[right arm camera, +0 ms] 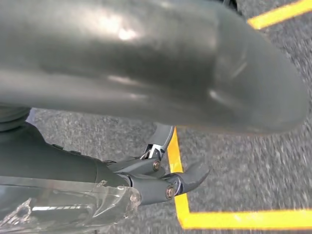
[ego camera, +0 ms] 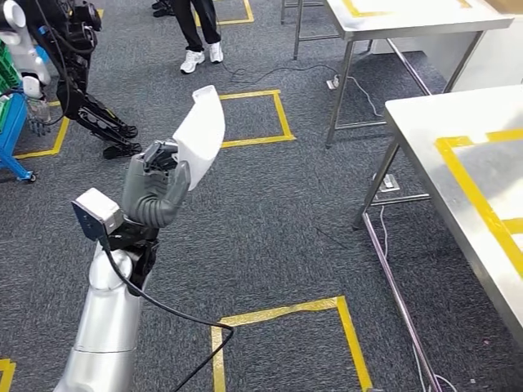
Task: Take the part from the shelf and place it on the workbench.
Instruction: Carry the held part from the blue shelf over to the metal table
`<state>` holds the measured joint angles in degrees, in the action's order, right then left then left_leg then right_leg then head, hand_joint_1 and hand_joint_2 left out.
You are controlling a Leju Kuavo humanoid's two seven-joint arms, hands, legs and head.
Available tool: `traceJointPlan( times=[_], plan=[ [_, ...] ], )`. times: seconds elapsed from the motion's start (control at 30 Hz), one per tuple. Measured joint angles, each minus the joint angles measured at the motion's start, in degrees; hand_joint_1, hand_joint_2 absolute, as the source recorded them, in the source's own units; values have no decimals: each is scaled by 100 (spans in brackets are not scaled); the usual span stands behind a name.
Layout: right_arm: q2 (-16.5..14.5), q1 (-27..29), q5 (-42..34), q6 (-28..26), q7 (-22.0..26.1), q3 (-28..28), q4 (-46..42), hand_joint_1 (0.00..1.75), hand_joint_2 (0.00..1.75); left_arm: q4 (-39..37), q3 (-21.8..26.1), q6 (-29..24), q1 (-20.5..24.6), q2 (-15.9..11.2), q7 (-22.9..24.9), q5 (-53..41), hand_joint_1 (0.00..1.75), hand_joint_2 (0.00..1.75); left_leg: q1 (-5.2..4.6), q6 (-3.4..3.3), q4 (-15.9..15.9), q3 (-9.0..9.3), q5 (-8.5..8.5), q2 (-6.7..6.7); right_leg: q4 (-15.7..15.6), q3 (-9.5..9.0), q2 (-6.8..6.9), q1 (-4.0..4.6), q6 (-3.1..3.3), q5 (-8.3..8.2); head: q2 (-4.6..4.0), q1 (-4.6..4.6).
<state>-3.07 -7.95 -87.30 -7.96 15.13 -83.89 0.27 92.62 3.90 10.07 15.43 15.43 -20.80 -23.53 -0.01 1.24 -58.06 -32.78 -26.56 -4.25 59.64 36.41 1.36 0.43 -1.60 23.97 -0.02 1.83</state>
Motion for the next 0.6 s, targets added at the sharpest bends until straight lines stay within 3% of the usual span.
traceJointPlan(
  times=[0.07,0.13,0.2,0.33,0.37,0.47,0.5,0.57,0.6],
  plan=[
    [14,5,-3,2,-26,-2,-1,0,0,3,-60,4,6,-3,-40,-53,175,175,16,63,-155,-56,-132,110,-42,-16,-98,-23,67,-26,0,6],
    [20,-1,-4,-12,-92,3,-1,0,0,2,-117,-36,9,-15,-62,-187,175,175,23,93,-738,-327,-453,301,-65,-30,-197,-41,109,-39,0,21],
    [21,-6,-4,-26,-121,8,-1,0,0,-4,-142,-67,3,-25,-65,-281,175,175,23,99,-1254,-584,-690,366,-65,-29,-262,-42,123,-38,0,28],
    [21,-3,-4,-34,-131,11,-1,0,0,-10,-151,-79,-6,-27,-64,-301,175,175,22,100,-1480,-708,-756,377,-65,-29,-301,-42,125,-37,0,27],
    [21,4,-4,-52,-157,16,-1,0,0,-17,-159,-121,-8,-30,-40,-317,175,175,23,95,-1507,-743,-690,384,-64,-31,-355,-44,124,-38,0,27],
    [22,19,-4,-149,-263,171,-1,0,0,-42,-158,-381,22,-27,257,-360,175,175,68,61,-405,-279,-31,697,-37,-3,-671,-55,45,-54,0,22],
    [23,26,-4,-164,-274,231,-1,0,0,-50,-148,-432,40,-21,372,-365,175,175,76,40,-41,-114,108,789,-37,18,-753,-63,2,-68,0,25],
    [26,58,-4,-162,-271,271,1,0,0,-77,-129,-440,62,-4,504,-381,175,175,65,-21,4,-106,104,737,-68,61,-840,-82,-69,-98,0,26],
    [29,78,-4,-159,-269,284,1,0,0,-93,-120,-441,72,12,552,-391,175,175,67,-56,16,-99,112,687,-48,84,-806,-79,-97,-82,0,25]
  ],
)
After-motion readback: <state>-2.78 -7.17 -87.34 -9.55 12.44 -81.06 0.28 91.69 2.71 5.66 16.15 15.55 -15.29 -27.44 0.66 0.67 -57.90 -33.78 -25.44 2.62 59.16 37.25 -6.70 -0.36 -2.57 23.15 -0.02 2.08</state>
